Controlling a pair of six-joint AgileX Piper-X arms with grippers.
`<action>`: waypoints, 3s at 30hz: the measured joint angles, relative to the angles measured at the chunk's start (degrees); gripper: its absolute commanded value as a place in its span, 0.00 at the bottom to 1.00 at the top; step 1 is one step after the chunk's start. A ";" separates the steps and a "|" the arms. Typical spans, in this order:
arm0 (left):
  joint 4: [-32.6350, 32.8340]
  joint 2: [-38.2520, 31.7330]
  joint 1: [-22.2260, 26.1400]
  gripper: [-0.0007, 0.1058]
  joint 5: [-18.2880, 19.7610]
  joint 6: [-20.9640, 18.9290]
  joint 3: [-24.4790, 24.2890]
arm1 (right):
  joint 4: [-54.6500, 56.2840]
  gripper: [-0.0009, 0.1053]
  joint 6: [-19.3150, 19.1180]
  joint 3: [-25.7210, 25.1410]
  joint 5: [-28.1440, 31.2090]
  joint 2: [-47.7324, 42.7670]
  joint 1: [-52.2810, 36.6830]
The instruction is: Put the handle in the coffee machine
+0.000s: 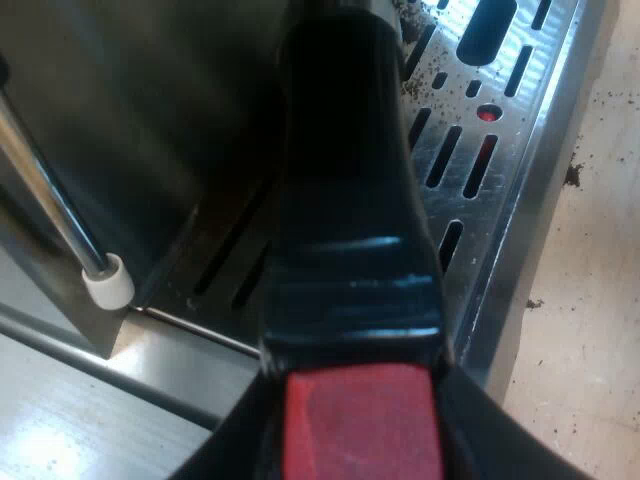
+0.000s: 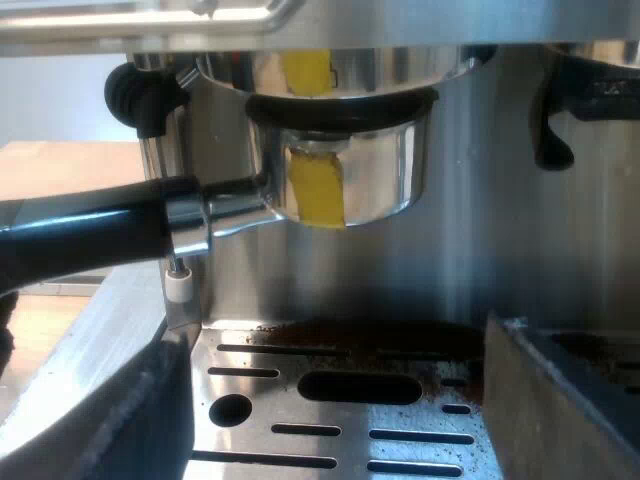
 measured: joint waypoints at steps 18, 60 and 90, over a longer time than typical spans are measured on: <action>4.32 0.09 -0.10 0.01 1.73 -0.13 -5.35 | 0.52 0.60 0.00 0.00 -0.31 0.00 -0.50; 11.12 -0.89 -0.20 0.01 0.11 -1.37 -8.04 | -21.85 0.42 -15.23 -8.18 -13.96 14.18 -15.04; 13.30 -1.21 -0.09 0.71 1.19 -1.25 -8.49 | -30.75 0.41 -22.59 -11.34 -10.07 18.45 -15.04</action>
